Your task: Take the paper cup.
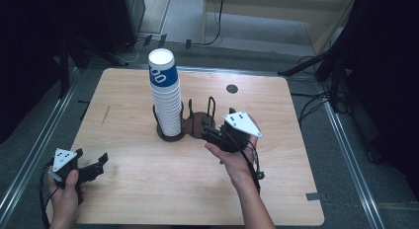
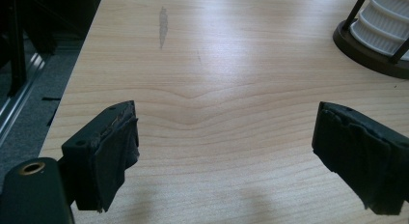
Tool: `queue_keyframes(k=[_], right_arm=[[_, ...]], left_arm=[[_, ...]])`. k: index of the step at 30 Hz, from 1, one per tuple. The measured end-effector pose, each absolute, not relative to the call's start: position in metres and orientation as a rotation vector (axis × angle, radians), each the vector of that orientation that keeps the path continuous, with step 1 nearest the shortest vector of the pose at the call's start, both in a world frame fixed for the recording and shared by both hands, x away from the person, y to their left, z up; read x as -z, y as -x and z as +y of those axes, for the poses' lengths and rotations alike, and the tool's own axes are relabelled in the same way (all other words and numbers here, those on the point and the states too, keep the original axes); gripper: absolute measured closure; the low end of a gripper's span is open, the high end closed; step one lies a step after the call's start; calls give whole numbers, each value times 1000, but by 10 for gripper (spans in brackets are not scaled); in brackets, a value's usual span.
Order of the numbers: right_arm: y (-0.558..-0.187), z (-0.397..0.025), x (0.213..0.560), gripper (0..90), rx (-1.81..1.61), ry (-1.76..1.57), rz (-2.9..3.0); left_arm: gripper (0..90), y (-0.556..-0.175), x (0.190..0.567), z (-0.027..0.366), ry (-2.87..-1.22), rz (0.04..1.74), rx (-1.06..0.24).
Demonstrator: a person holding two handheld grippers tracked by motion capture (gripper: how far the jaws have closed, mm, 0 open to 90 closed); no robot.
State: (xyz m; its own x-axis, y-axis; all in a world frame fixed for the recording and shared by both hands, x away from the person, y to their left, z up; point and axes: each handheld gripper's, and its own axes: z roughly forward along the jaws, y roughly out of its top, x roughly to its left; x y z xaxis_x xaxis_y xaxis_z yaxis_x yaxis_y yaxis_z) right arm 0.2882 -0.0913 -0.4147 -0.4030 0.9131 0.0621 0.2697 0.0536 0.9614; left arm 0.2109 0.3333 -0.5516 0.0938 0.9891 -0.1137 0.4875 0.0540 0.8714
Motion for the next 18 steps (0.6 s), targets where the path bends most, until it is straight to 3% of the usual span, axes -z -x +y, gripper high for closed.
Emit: queue_keyframes(k=[18], right_arm=[[-303,-39,396,191,-1469,-1124,1740]], left_arm=[[97,-212,552,332,-1570,1499,-776]])
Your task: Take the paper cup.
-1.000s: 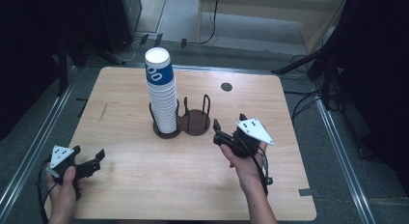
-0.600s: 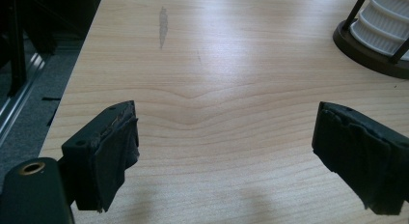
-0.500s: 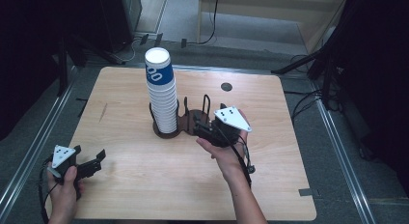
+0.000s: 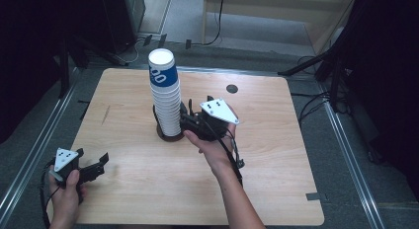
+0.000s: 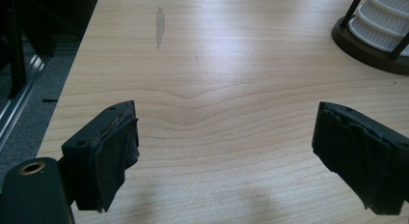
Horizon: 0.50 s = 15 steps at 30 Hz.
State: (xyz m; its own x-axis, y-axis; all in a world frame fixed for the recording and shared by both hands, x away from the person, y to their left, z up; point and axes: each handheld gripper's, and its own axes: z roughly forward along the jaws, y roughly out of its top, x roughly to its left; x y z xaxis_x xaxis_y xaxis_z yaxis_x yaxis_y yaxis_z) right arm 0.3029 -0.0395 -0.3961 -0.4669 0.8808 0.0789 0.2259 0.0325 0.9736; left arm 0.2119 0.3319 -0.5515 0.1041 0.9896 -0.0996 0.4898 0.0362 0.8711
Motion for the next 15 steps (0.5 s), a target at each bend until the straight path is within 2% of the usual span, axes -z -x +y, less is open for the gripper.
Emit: queue_keyframes(k=[15], right_arm=[[-317,3,377,139,-1512,-1070,1751]], left_arm=[[98,-211,552,332,-1568,1491,-778]])
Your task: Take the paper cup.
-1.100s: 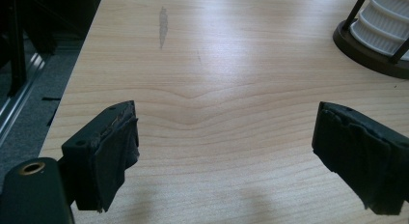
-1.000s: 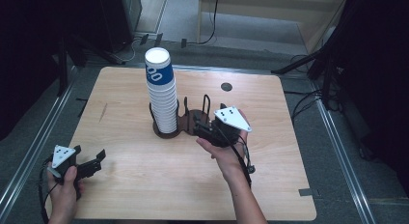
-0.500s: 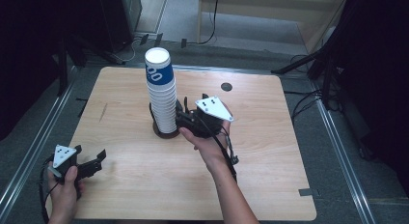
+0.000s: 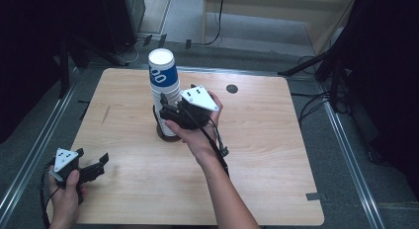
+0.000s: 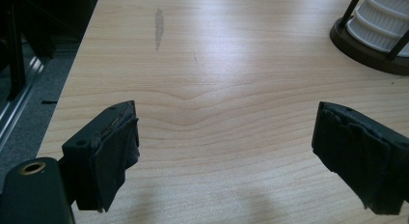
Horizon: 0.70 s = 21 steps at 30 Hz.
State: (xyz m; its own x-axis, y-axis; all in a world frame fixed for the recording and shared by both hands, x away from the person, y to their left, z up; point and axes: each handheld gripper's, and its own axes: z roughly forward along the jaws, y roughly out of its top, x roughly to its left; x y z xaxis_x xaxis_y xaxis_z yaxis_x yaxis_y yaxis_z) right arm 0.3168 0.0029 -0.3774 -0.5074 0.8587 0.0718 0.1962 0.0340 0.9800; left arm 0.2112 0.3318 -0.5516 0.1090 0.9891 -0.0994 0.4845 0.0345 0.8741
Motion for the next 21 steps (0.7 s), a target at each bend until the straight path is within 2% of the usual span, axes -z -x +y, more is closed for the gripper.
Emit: queue_keyframes(k=[21], right_arm=[[-348,46,358,138,-1490,-1116,1712]], left_arm=[[99,-211,552,332,-1571,1486,-771]])
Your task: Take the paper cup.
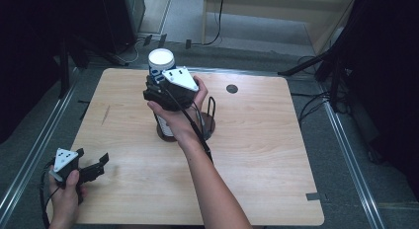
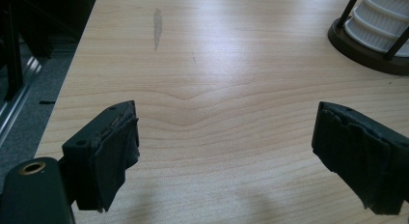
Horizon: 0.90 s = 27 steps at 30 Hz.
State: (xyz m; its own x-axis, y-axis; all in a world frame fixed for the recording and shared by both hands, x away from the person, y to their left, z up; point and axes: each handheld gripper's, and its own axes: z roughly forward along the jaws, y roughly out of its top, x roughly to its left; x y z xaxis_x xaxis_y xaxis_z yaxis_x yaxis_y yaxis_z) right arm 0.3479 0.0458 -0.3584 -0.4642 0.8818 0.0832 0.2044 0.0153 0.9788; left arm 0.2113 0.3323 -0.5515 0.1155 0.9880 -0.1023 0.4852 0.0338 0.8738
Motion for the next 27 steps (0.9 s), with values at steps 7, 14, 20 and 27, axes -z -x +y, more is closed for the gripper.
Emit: queue_keyframes(k=[7,14,20,27], right_arm=[[-355,50,355,187,-1481,-1112,1715],[-354,52,355,197,-1474,-1098,1710],[-352,50,345,208,-1505,-1089,1683],[-350,48,334,213,-1514,-1067,1666]], left_arm=[[98,-211,552,332,-1571,1487,-770],[98,-211,552,333,-1566,1488,-767],[99,-211,552,333,-1559,1489,-758],[140,-211,551,333,-1555,1493,-784]])
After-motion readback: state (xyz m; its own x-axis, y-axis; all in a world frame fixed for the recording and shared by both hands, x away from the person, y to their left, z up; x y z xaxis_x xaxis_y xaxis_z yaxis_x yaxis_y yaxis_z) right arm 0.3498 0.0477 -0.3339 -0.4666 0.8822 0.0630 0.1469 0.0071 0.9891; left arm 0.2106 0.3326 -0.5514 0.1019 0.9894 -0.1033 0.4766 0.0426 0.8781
